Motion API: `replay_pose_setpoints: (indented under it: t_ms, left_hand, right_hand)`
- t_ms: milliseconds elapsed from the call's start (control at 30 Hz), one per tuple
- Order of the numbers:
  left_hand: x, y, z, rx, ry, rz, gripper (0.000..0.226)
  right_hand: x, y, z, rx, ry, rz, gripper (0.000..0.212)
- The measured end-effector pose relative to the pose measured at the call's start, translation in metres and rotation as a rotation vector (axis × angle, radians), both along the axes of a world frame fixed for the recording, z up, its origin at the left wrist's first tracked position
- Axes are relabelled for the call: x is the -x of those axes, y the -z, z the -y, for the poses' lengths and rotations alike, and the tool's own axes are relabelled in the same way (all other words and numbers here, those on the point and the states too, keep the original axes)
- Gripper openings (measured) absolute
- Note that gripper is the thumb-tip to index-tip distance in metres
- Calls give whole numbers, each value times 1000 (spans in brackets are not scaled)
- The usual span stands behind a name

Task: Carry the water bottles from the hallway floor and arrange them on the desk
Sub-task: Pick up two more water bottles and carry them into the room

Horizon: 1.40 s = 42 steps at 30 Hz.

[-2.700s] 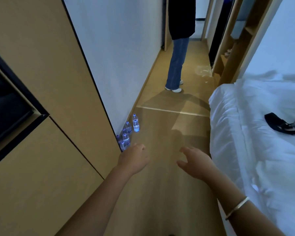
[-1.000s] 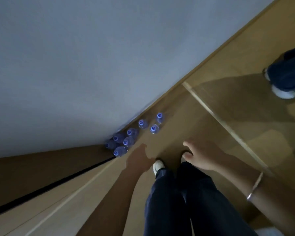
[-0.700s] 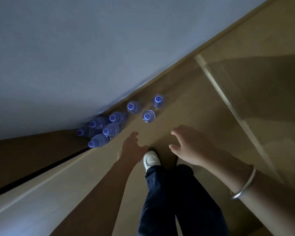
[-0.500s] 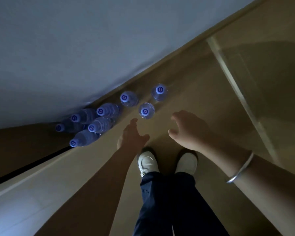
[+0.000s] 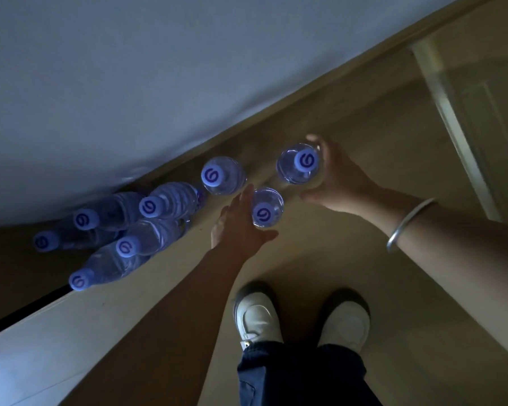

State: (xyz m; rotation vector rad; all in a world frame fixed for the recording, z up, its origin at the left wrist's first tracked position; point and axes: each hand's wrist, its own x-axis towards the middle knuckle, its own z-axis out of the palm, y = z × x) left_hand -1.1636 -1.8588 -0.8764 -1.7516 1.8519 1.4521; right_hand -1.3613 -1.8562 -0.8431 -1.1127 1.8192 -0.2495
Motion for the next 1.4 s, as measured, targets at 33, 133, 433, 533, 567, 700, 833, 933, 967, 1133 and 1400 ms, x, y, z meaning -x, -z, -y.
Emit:
replay_pose_setpoints:
  t_ms: [33,133,433,533,567,700,833,933,967,1133,1400]
  left_hand:
    - [2,3,1,15,-23,-4,102]
    - [7,5,0,41,-106,-58,92]
    - [4,-10,2,53,-47,23,73]
    - [-4,-24,-6,57,-85,49,72]
    - [-9,-30,-11,57,-96,54,72]
    - [-28,-64,-30,56,-148,75,74]
    - [-51,-117,-52,46,-200,91,71]
    - [-68,-170,-73,60,-267,83,67]
    - [-74,-190,-81,65,-290,79,66]
    - [-102,-304,-122,82,-433,96,58]
    - [-172,-489,-201,237,-726,169,53]
  right_hand:
    - [0,4,4,2,-5,29,103]
    - [-2,8,14,45,-40,24,89]
    - [-15,10,14,148,-165,-180,44]
    - [-23,1,0,140,-239,-233,51]
    - [-26,-5,-6,132,-272,-234,52]
    - [-35,-42,-31,74,-460,-199,53]
    - [-49,-107,-44,65,-583,-153,54]
    - [-63,-163,-53,99,-631,-129,60]
    - [-70,-183,-55,116,-646,-126,61]
    - [-107,-293,-58,183,-784,-110,62]
    - [-186,-462,-86,354,-1133,-104,60]
